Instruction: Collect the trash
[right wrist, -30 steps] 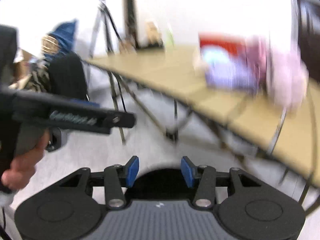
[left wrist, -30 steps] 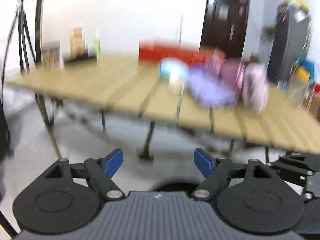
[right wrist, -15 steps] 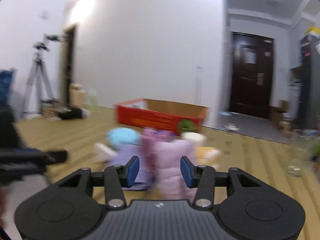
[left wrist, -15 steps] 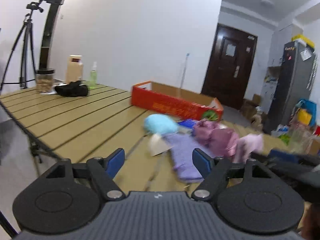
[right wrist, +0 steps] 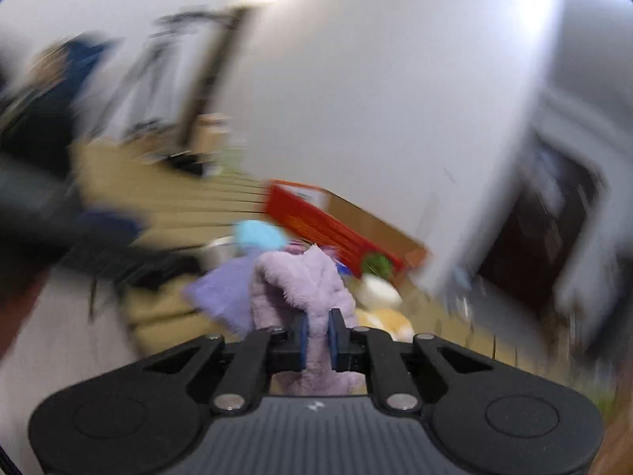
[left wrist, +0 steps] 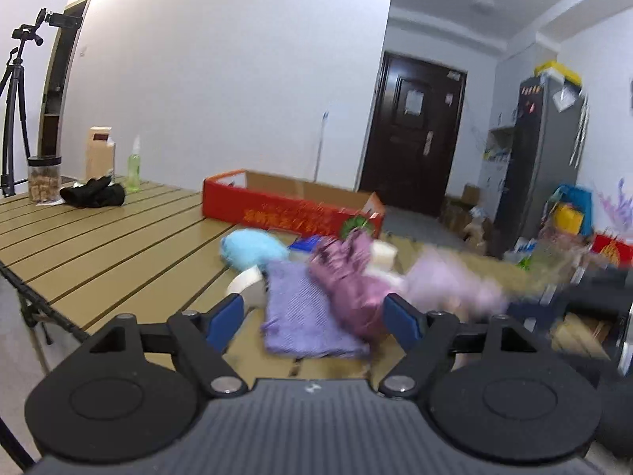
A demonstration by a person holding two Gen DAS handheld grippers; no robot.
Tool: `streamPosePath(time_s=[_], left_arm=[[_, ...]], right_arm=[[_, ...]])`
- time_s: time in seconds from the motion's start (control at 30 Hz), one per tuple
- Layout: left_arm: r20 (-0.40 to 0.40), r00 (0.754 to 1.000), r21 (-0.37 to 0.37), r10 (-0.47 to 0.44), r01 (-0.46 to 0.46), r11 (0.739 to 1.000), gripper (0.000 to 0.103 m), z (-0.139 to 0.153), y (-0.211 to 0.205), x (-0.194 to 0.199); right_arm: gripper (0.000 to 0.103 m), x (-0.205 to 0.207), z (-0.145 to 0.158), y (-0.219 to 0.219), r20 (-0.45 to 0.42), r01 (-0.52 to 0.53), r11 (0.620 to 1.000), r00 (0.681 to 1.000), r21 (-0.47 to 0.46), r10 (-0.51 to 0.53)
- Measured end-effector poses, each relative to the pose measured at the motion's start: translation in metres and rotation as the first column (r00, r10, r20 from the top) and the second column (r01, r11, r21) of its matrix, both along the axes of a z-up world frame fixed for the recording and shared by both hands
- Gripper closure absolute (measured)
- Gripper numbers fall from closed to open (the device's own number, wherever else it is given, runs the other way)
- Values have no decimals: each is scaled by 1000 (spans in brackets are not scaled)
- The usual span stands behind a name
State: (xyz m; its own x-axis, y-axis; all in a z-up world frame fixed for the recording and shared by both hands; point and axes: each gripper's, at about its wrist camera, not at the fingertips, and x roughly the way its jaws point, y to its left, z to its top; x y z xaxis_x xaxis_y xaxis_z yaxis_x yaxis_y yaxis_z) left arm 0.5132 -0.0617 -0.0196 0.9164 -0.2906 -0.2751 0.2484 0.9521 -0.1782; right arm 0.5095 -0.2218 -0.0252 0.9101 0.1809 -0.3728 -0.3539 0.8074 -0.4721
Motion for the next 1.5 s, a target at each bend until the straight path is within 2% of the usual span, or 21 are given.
streamPosePath(time_s=[0.07,0.13,0.2,0.23,0.27,0.3,0.33,0.4,0.47,0.57,0.67,0.73,0.77,0.83,0.9,0.93,0.97,1.0,1.23,1.37,1.5], left_arm=[[-8,1000,-13,-14,14,1000,22,-2,-5,0],[-55,998,-22,-21,20,1000,22,-9,-11,5],[-115,993,-43,-40,35,998,29,-18,-14,15],[-139,989,-62,-60,51,997,32,-23,-14,21],[-160,984,-73,-72,61,995,47,-28,-14,27],[-194,978,-74,-77,64,995,69,-33,-14,33],[-236,968,-73,-84,69,995,75,-38,-13,39],[-255,963,-119,-91,62,991,76,-42,-8,41],[-256,962,-120,-96,67,990,76,-41,-7,39],[-257,963,-110,-83,56,992,75,-42,-10,39],[-258,963,-125,-77,46,991,71,-41,-9,40],[-268,961,-141,-71,34,989,63,-38,-5,36],[-272,959,-154,-77,35,987,59,-36,-1,34],[-283,953,-181,-108,57,982,54,-32,5,28],[-306,942,-206,-138,76,976,56,-34,9,24],[-318,937,-213,-145,79,974,60,-36,9,23],[-324,933,-214,-158,91,973,72,-38,8,22],[-325,930,-213,-171,104,971,75,-39,6,23],[-316,933,-234,-170,97,967,85,-41,7,22],[-298,946,-183,-131,78,980,86,-33,15,10],[-293,949,-175,-113,63,983,86,-27,43,-6]], right_arm=[[92,1,-16,8,-83,-53,999,995,-9,52],[90,4,-34,15,-129,-83,995,989,-62,74],[87,3,-36,17,-101,-85,992,992,-90,76],[80,3,-32,15,-101,-80,994,992,-77,72],[74,4,-28,13,-91,-74,995,994,-64,68],[62,5,-23,11,-77,-57,997,996,-55,53],[57,6,-20,6,-71,-35,998,997,-45,32],[56,9,-12,-7,-102,-21,1000,995,21,23],[56,7,0,-23,-145,-2,989,989,150,24],[56,19,18,-52,-184,108,917,982,385,-38],[57,40,2,-75,-341,266,761,938,592,-62],[66,57,-18,-80,-417,330,707,907,626,-54],[67,60,-25,-78,-442,347,699,896,626,-50],[69,63,-33,-71,-459,359,704,887,612,-53],[76,61,-33,-65,-453,359,714,889,601,-66],[77,60,-32,-61,-446,354,723,892,593,-71],[78,59,-33,-60,-441,356,729,894,585,-82],[78,58,-34,-58,-439,356,732,894,581,-87],[83,39,-20,-53,-421,353,740,901,573,-105],[84,33,-11,-37,-385,296,752,921,589,-61],[84,19,-8,-8,-355,221,803,935,554,-13]])
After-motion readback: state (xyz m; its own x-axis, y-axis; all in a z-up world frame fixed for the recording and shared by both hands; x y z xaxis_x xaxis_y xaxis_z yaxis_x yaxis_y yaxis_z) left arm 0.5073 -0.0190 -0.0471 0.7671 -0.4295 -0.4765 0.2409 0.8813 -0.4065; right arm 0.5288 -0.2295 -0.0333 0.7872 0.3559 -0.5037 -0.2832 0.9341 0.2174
